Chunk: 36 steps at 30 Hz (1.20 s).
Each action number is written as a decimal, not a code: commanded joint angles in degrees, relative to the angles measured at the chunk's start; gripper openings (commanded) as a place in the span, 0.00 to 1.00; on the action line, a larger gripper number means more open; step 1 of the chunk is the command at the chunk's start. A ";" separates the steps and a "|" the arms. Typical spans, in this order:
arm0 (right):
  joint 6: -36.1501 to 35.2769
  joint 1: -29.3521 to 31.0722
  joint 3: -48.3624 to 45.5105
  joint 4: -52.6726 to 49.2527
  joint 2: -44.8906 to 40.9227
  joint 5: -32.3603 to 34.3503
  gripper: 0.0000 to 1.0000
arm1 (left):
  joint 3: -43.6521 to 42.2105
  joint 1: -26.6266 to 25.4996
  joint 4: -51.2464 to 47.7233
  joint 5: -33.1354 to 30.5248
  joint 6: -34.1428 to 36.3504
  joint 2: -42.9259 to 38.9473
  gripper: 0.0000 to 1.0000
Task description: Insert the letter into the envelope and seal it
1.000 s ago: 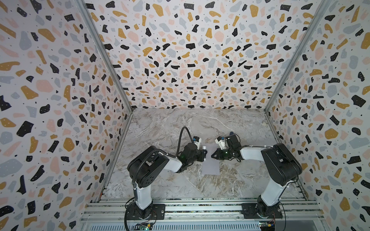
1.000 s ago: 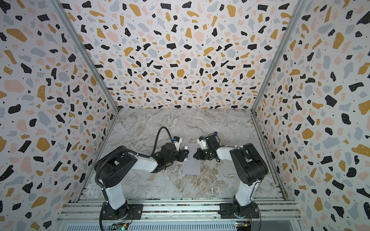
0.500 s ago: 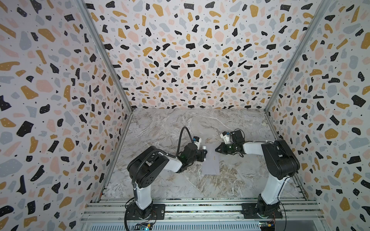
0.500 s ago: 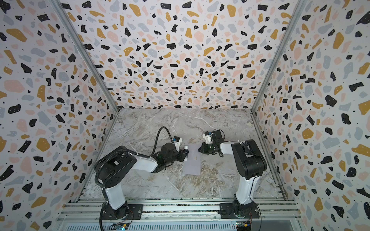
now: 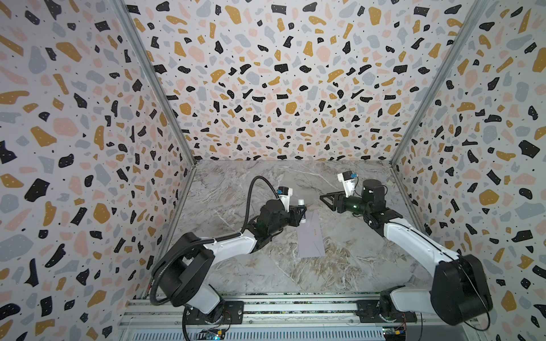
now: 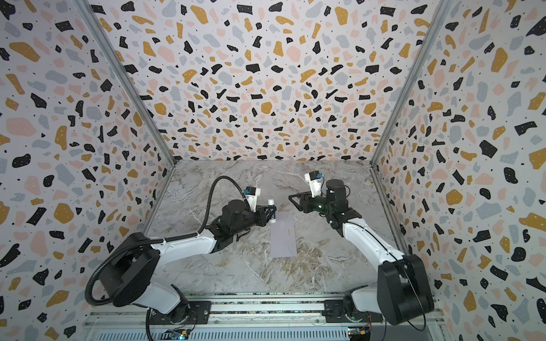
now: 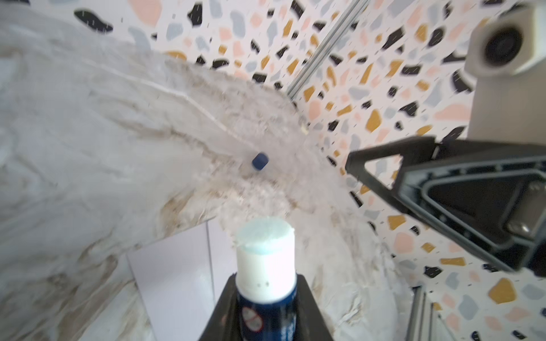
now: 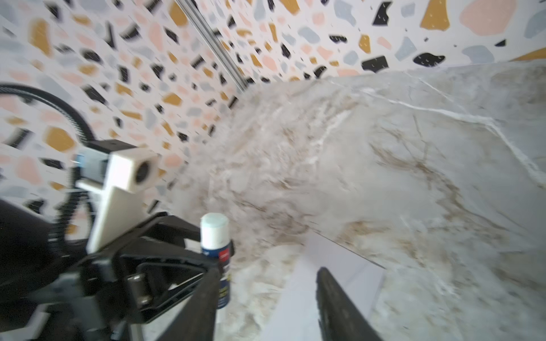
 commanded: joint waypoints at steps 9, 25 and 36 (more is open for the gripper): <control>25.28 4.81 -15.87 35.26 -9.72 -5.28 0.75 | -0.97 4.06 17.95 7.07 -20.67 -8.22 0.00; 42.41 13.68 -14.61 56.30 1.99 1.69 0.74 | -3.59 4.06 23.89 7.43 -26.30 -10.20 0.00; 48.85 16.50 -11.31 62.95 8.50 1.44 0.65 | -4.18 4.06 23.17 7.43 -24.89 -11.23 0.00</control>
